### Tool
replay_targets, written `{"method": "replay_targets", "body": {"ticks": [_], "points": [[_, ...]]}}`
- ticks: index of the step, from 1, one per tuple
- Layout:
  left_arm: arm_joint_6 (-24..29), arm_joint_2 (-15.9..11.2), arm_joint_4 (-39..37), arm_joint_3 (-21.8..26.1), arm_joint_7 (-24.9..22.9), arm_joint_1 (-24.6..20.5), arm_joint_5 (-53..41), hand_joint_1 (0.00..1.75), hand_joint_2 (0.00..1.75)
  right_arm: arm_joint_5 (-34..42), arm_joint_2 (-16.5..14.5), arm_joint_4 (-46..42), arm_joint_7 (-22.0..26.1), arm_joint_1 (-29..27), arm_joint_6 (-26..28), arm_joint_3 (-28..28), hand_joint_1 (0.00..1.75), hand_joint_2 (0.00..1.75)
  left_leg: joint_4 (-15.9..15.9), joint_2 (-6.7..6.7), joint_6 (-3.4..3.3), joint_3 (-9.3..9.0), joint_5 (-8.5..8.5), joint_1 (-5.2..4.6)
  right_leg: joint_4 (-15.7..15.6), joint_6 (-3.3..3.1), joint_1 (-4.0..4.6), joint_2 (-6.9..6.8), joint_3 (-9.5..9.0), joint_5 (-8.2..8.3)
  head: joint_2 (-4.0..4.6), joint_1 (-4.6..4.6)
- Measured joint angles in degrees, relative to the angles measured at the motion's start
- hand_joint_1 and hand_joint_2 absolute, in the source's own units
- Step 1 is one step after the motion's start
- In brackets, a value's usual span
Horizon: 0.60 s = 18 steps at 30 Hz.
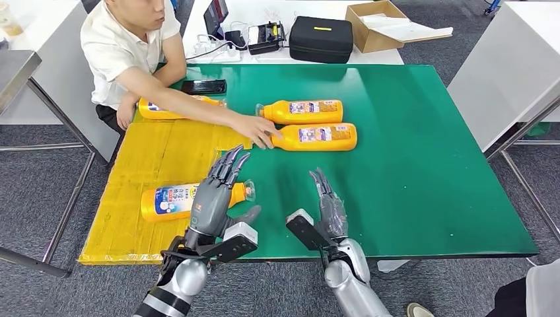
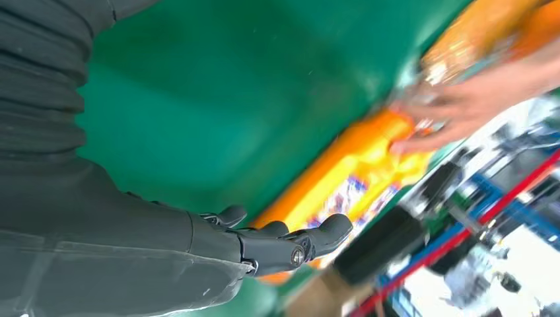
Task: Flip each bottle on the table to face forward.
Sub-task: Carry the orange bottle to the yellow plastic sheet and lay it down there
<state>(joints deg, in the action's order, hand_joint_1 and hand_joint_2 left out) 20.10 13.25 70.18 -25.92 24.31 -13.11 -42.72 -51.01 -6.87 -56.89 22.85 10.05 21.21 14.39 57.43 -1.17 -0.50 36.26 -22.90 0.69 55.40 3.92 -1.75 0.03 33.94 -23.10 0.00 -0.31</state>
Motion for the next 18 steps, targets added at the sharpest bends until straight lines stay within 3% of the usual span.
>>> {"method": "replay_targets", "body": {"ticks": [4, 6, 11, 18], "points": [[-1.2, 0.0, 2.3, -0.8, 0.0, 1.9, 2.4, 0.0, 1.75, -17.8, 3.5, 0.3, -13.3, 1.0, 5.4, -0.1, 0.0, 1.75, 0.0, -0.01, -0.01, 0.0, 0.0, -0.04, 0.0, 0.01, -0.04, 0.0, -0.02, 0.01, 0.0, 0.01], [-2.4, 0.1, 3.4, -1.1, 0.0, 3.2, 3.9, 0.0, 1.75, -22.2, 5.4, 0.4, -16.5, 1.5, 5.7, -0.7, 0.0, 1.75, 0.0, -0.01, -0.01, 0.0, 0.0, -0.06, 0.0, 0.02, -0.06, 0.0, -0.02, 0.01, 0.0, 0.02], [-3.6, 0.1, 5.6, -1.4, 0.0, 5.8, 5.3, 0.0, 1.75, -26.0, 8.5, -0.2, -18.5, 1.6, 4.8, -2.2, 0.0, 1.75, 0.0, 0.01, -0.01, 0.01, -0.01, -0.06, 0.0, 0.02, -0.03, 0.01, 0.02, 0.01, 0.0, 0.0], [-3.7, 0.1, 7.9, -1.3, -0.5, 7.4, 4.9, 0.0, 1.75, -29.4, 10.0, -3.1, -20.4, -0.9, 0.5, -3.3, 0.0, 1.75, 0.0, 0.0, 0.01, 0.01, -0.02, 0.02, 0.0, 0.0, 0.02, 0.0, 0.03, -0.01, 0.0, 0.0]]}}
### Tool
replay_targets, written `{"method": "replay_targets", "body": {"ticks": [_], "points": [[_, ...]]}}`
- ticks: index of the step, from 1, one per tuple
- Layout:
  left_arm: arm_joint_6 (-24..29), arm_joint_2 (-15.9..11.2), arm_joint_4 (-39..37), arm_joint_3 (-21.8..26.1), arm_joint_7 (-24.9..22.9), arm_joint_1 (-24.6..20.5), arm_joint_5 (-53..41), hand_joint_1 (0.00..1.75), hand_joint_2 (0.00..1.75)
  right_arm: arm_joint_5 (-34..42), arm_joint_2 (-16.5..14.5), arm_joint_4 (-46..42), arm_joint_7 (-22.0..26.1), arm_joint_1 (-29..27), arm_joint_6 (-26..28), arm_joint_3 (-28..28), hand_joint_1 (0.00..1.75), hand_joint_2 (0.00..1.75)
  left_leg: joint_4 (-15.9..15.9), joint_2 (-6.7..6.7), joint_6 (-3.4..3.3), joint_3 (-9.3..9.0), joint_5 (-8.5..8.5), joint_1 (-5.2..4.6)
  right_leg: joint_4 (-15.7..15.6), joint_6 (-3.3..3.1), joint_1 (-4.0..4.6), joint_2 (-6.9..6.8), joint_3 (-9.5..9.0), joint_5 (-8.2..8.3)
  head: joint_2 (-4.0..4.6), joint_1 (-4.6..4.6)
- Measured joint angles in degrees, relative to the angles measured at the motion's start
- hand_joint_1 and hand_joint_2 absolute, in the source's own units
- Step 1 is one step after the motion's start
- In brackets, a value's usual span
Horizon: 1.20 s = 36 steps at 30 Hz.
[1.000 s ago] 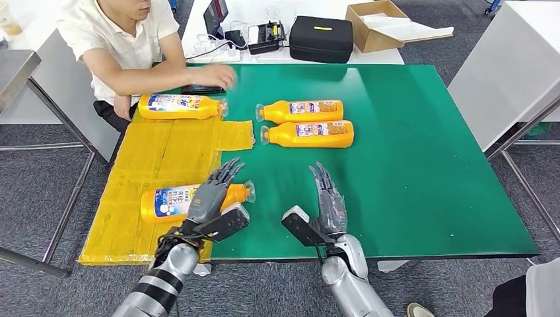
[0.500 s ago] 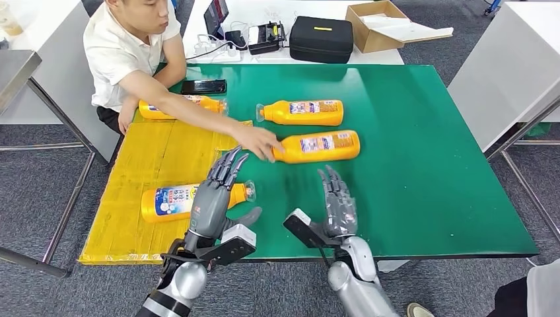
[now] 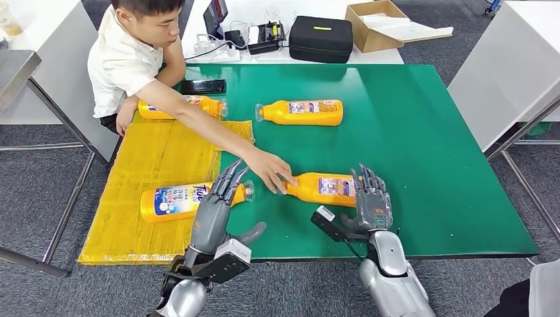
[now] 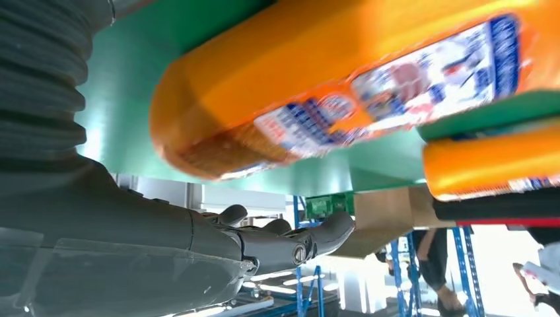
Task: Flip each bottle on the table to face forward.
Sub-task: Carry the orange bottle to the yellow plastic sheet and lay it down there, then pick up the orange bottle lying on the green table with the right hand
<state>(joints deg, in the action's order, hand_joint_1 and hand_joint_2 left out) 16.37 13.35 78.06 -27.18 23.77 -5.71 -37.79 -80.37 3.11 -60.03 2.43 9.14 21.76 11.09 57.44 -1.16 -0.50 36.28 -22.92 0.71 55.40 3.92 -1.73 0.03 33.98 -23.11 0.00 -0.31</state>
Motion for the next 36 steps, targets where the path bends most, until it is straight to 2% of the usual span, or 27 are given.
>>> {"method": "replay_targets", "body": {"ticks": [4, 15, 19, 27, 36], "points": [[-0.7, 0.0, 0.6, 0.2, -0.1, 0.4, 0.0, 0.0, 1.75, -1.5, 0.6, -1.2, -1.0, -1.6, -0.6, -0.7, 0.0, 1.75, 0.0, 0.0, 0.0, 0.02, 0.0, -0.02, 0.0, 0.0, -0.02, 0.0, 0.0, 0.0, 0.0, 0.01], [-1.2, 0.3, 0.6, 0.3, -0.1, 0.5, 0.2, 0.0, 1.75, -0.7, 1.5, -1.0, -0.9, -1.5, -1.5, -1.9, 0.0, 1.75, 0.0, 0.01, 0.0, 0.01, 0.0, -0.03, 0.0, 0.01, -0.01, 0.0, -0.01, 0.01, 0.0, 0.0], [-1.7, 0.5, 0.6, 0.3, 0.3, 0.4, 1.2, 0.0, 1.75, 0.1, 1.5, 1.9, -0.4, 0.5, -0.7, -2.3, 0.0, 1.75, 0.0, 0.01, 0.0, 0.01, 0.0, -0.02, 0.0, 0.01, -0.02, 0.0, 0.0, 0.01, 0.0, 0.0], [-1.9, 0.6, -0.2, -0.1, 0.6, -0.4, 2.2, 0.0, 1.75, -2.8, 1.2, 8.2, -0.9, 4.1, 4.0, -2.3, 0.0, 1.75, 0.0, -0.01, -0.01, 0.01, 0.02, -0.03, 0.0, 0.01, -0.02, 0.0, -0.02, 0.02, 0.0, 0.0], [-1.0, 0.7, -1.2, 0.1, 1.2, -2.1, 3.8, 0.0, 1.75, -3.1, -0.6, 12.7, -0.2, 7.7, 2.7, -2.3, 0.0, 1.75, 0.0, 0.01, -0.01, 0.01, 0.02, -0.01, 0.0, 0.01, -0.01, 0.0, -0.01, 0.02, 0.0, 0.0]]}}
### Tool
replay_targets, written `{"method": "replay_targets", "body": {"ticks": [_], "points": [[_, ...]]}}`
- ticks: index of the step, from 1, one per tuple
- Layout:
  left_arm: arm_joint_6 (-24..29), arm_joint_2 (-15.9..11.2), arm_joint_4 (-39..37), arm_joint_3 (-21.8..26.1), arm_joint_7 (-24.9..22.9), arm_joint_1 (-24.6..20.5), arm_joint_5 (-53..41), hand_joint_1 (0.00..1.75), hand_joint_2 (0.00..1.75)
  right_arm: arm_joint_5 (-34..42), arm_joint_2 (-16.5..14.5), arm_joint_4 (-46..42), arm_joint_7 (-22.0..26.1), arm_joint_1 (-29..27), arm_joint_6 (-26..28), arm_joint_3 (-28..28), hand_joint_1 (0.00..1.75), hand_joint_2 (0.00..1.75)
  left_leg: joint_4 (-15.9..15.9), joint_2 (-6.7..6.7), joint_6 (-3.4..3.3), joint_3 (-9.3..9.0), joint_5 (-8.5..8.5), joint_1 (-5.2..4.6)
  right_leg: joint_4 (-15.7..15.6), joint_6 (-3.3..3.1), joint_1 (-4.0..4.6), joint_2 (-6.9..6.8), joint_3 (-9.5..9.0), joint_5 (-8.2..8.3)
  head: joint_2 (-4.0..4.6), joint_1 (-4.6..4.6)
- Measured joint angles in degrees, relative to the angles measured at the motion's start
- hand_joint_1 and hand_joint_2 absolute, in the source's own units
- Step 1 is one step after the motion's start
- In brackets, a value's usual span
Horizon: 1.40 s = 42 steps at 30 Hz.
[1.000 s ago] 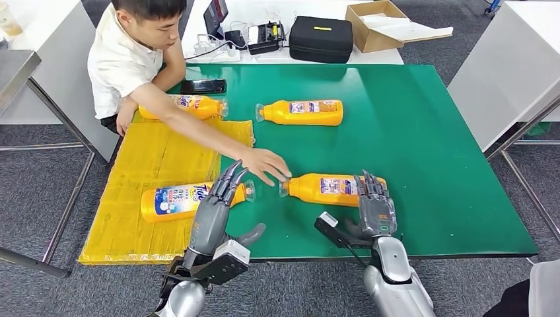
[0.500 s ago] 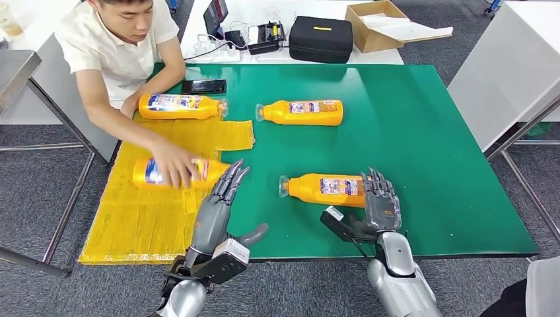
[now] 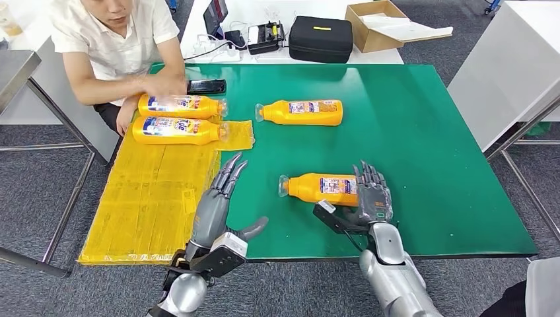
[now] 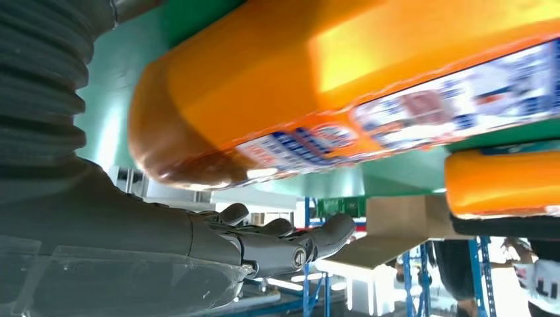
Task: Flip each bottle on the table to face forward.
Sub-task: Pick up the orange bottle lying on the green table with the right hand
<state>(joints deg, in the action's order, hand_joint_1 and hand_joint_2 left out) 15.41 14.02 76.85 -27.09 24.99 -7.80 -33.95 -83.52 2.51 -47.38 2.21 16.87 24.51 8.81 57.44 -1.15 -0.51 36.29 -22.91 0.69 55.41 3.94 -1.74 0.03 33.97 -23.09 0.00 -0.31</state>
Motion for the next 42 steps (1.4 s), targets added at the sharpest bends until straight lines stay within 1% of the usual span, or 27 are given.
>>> {"method": "replay_targets", "body": {"ticks": [9, 10, 11, 14, 15, 20, 27, 31, 34, 36, 39, 42], "points": [[0.6, 0.2, -2.4, 0.1, 0.1, -1.1, 0.6, 0.0, 1.75, 1.1, -1.2, 6.7, -0.4, 4.3, -1.4, 0.1, 0.0, 1.75, 0.0, 0.01, 0.0, -0.08, 0.0, 0.0, 0.0, -0.01, 0.0, 0.0, -0.06, 0.01, 0.0, 0.0], [0.6, 0.2, -2.6, 0.2, 0.1, -1.2, 0.6, 0.0, 1.75, 1.2, -1.2, 7.1, -0.4, 4.6, -1.6, 0.1, 0.02, 1.75, 0.0, 0.01, 0.0, -0.1, 0.0, 0.0, 0.0, -0.01, 0.0, 0.01, -0.07, 0.02, 0.0, 0.0], [0.6, 0.2, -2.8, 0.2, 0.2, -1.3, 0.7, 0.0, 1.75, 1.3, -1.3, 7.6, -0.3, 5.0, -1.8, 0.1, 0.18, 1.75, 0.0, 0.02, 0.0, -0.12, 0.0, 0.0, 0.0, -0.02, 0.0, 0.01, -0.09, 0.02, 0.0, 0.0], [0.6, 0.3, -3.4, 0.2, 0.2, -1.5, 1.3, 0.0, 1.75, 1.6, -1.5, 9.4, 0.0, 6.0, -3.2, 0.1, 1.47, 1.75, 0.0, 0.07, 0.0, -0.18, 0.0, 0.0, 0.0, -0.06, 0.0, 0.01, -0.11, 0.05, 0.0, 0.0], [0.6, 0.3, -3.6, 0.2, 0.3, -1.6, 1.6, 0.0, 1.75, 1.6, -1.6, 10.0, 0.0, 6.4, -4.1, 0.1, 1.75, 1.75, 0.0, 0.1, 0.0, -0.19, 0.0, 0.0, 0.0, -0.09, 0.0, 0.01, -0.12, 0.07, 0.0, 0.0], [0.7, 0.5, -4.9, 0.3, 0.3, -2.3, 2.6, 0.0, 1.75, 1.9, -1.9, 13.1, 0.0, 9.1, -7.9, 0.2, 1.75, 1.75, 0.0, 0.29, 0.0, -0.36, 0.0, 0.0, 0.0, -0.17, 0.01, 0.03, -0.17, 0.11, 0.0, 0.0], [0.6, 0.6, -6.1, 0.7, 0.5, -2.6, 2.9, 0.0, 1.75, 2.9, -1.9, 15.2, 0.1, 10.7, -8.3, 0.4, 1.75, 1.75, 0.0, 0.28, 0.0, -0.5, 0.01, 0.0, 0.0, -0.17, 0.01, 0.03, -0.31, 0.13, 0.0, 0.0], [0.3, 0.7, -6.3, 0.7, 0.6, -2.6, 3.1, 0.0, 1.75, 4.3, -1.8, 15.5, 1.2, 10.9, -8.3, 0.5, 1.75, 1.75, 0.0, 0.28, 0.0, -0.54, 0.01, 0.0, 0.0, -0.17, 0.02, 0.03, -0.33, 0.12, 0.0, 0.0], [-0.1, 0.8, -6.6, 0.7, 0.8, -2.6, 4.0, 0.0, 1.75, 6.8, -1.7, 15.5, 3.8, 10.7, -8.3, 0.5, 1.75, 1.75, 0.0, 0.29, 0.0, -0.55, 0.01, 0.0, 0.0, -0.18, 0.02, 0.03, -0.35, 0.12, 0.0, 0.0], [-0.9, 0.9, -6.6, 0.7, 1.0, -2.6, 5.5, 0.0, 1.75, 10.3, -1.8, 15.4, 7.1, 10.5, -8.4, 0.1, 1.75, 1.75, 0.0, 0.3, 0.0, -0.57, 0.0, 0.01, 0.0, -0.18, 0.03, 0.05, -0.38, 0.12, 0.0, 0.01], [-3.4, 1.4, -6.6, 1.1, 1.1, -2.4, 10.1, 0.0, 1.75, 16.0, -2.0, 14.4, 12.0, 9.8, -8.9, -0.6, 1.75, 1.75, 0.0, 0.38, 0.03, -0.66, -0.04, 0.01, 0.0, -0.19, 0.04, 0.22, -0.43, 0.13, 0.0, 0.01], [-5.4, 1.9, -6.6, 1.7, 0.9, -2.1, 13.7, 0.0, 1.75, 18.9, -2.6, 12.3, 14.0, 8.6, -9.9, -1.1, 1.75, 1.75, 0.0, 0.54, 0.06, -0.74, -0.07, 0.01, 0.0, -0.21, 0.06, 0.36, -0.45, 0.15, 0.0, 0.0]]}}
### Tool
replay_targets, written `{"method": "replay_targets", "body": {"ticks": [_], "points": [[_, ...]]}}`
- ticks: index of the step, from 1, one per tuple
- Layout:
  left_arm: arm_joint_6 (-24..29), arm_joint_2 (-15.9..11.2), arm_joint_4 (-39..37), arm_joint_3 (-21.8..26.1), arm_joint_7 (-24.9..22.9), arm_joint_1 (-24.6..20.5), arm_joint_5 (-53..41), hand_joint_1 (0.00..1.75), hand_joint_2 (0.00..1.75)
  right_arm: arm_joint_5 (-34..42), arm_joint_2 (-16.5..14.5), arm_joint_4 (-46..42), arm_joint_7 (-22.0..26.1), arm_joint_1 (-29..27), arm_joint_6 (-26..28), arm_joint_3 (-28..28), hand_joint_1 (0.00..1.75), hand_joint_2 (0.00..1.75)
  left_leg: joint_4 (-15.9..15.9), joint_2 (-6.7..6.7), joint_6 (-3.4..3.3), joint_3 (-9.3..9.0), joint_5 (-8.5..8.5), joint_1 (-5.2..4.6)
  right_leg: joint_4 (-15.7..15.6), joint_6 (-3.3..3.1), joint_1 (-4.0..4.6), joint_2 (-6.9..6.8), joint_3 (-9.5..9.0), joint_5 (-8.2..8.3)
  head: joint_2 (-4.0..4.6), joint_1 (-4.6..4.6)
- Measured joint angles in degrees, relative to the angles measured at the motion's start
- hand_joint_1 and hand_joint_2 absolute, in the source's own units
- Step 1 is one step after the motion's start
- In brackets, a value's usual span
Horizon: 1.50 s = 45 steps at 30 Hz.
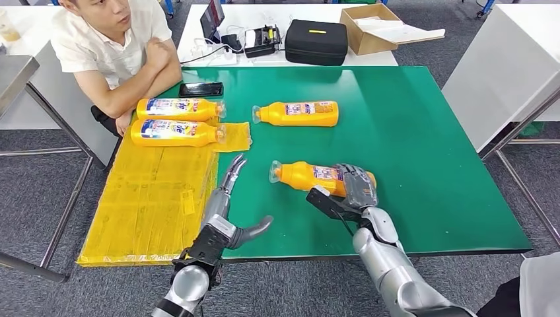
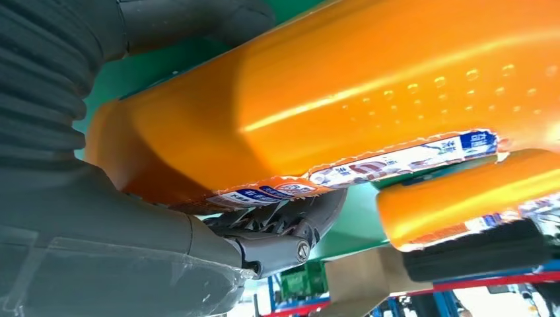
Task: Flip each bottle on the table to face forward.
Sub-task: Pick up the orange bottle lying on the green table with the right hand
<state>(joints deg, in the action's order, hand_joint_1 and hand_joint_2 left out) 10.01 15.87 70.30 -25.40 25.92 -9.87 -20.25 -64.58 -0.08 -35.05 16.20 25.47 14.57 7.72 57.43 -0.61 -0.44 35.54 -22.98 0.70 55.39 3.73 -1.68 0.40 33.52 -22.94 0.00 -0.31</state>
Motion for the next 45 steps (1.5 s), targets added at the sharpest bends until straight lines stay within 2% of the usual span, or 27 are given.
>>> {"method": "replay_targets", "body": {"ticks": [3, 8, 16, 23, 30, 39, 45], "points": [[-3.1, 0.2, 0.0, 0.5, -1.4, 0.2, 6.0, 0.0, 1.75, 2.5, -0.4, -2.2, 1.2, -1.3, -0.4, -0.3, 1.75, 1.75, 0.0, 0.05, 0.01, -0.04, 0.01, 0.01, 0.0, -0.02, 0.05, 0.0, -0.04, 0.0, 0.0, 0.02], [-9.2, 0.4, -0.2, 1.5, -5.5, 0.7, 23.6, 0.0, 1.75, 10.0, -1.7, -10.0, 2.0, -4.9, -2.2, 0.4, 1.75, 1.75, 0.0, 0.06, 0.03, 0.03, 0.02, 0.03, 0.0, -0.1, 0.08, 0.01, 0.02, 0.05, 0.0, 0.0], [-11.1, 0.3, -0.2, 1.6, -6.1, 1.9, 32.8, 0.0, 1.75, 15.7, -2.8, -19.2, 3.5, -9.4, -2.0, 3.2, 1.75, 1.75, 0.0, 0.03, 0.01, 0.45, 0.04, 0.07, 0.0, -0.12, 0.08, -0.01, 0.35, 0.07, 0.0, 0.0], [-10.4, 0.1, 0.6, 1.5, -5.8, 2.9, 35.6, 0.0, 1.75, 18.9, -3.7, -24.1, 3.8, -11.0, -0.3, 6.2, 1.75, 1.75, 0.0, 0.01, 0.01, 0.61, 0.04, 0.08, 0.0, -0.13, 0.08, -0.01, 0.5, 0.06, 0.0, 0.0], [-7.4, 0.1, 1.3, 1.5, -4.9, 3.0, 35.2, 0.0, 1.75, 21.3, -5.3, -26.4, 6.1, -12.0, -0.2, 9.3, 1.75, 1.75, 0.0, 0.01, 0.01, 0.64, 0.04, 0.08, 0.0, -0.14, 0.08, -0.01, 0.55, 0.06, 0.0, -0.01], [-4.7, 0.1, 1.3, 1.2, -4.2, 2.5, 38.1, 0.0, 1.75, 24.1, -6.9, -28.9, 8.3, -12.4, -0.2, 18.0, 1.75, 1.75, 0.0, 0.01, 0.01, 0.67, 0.04, 0.09, 0.0, -0.14, 0.08, -0.01, 0.59, 0.05, 0.0, 0.0], [-3.7, 0.1, 1.3, 0.8, -4.3, 2.2, 41.3, 0.0, 1.75, 25.9, -7.0, -28.9, 9.0, -12.3, 0.6, 21.6, 1.74, 1.75, 0.0, 0.01, 0.01, 0.7, 0.04, 0.08, 0.0, -0.14, 0.07, -0.01, 0.6, 0.06, 0.0, 0.0]]}}
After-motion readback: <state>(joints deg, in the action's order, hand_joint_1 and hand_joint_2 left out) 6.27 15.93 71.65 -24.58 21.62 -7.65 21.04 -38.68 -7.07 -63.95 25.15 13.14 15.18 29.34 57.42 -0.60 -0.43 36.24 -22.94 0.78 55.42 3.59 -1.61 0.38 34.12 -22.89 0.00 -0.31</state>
